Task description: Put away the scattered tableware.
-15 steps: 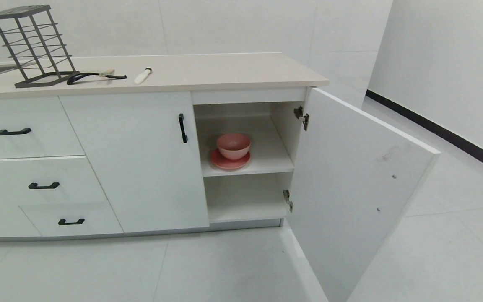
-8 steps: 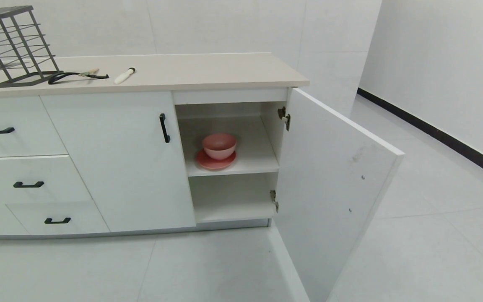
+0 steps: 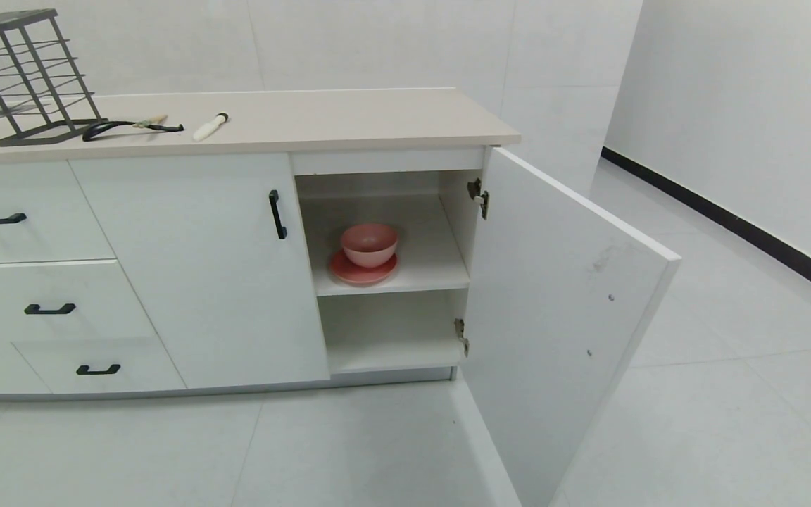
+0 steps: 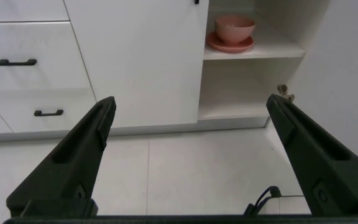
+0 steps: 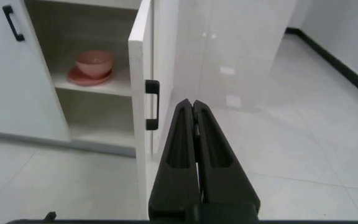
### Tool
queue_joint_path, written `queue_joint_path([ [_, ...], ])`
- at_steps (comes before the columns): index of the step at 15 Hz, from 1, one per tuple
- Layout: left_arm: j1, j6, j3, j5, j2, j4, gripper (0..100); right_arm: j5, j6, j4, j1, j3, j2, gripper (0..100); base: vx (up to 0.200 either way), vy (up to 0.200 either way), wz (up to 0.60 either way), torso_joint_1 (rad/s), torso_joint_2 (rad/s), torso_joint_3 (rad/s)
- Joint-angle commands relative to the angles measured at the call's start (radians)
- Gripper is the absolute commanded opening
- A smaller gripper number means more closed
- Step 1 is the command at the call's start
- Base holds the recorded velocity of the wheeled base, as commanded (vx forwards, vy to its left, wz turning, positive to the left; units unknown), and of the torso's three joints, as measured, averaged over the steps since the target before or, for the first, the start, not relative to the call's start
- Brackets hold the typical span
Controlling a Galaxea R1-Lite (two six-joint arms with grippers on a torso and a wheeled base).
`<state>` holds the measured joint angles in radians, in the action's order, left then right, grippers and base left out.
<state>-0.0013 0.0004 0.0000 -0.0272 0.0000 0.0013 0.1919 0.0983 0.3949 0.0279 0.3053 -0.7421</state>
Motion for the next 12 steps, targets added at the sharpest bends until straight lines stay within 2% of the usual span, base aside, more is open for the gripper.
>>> queue_joint_path([
  [1, 0.000, 0.000, 0.000, 0.000, 0.000, 0.000, 100, 0.017, 0.038, 0.159, 0.038, 0.035, -0.384, 0, 0.000, 0.000, 0.00, 0.000, 0.00, 0.000],
  [12, 0.000, -0.003, 0.000, 0.001, 0.000, -0.001, 100, 0.060, 0.064, 0.616, 0.064, 0.051, -0.842, 0, 0.000, 0.000, 0.00, 0.000, 0.00, 0.000],
])
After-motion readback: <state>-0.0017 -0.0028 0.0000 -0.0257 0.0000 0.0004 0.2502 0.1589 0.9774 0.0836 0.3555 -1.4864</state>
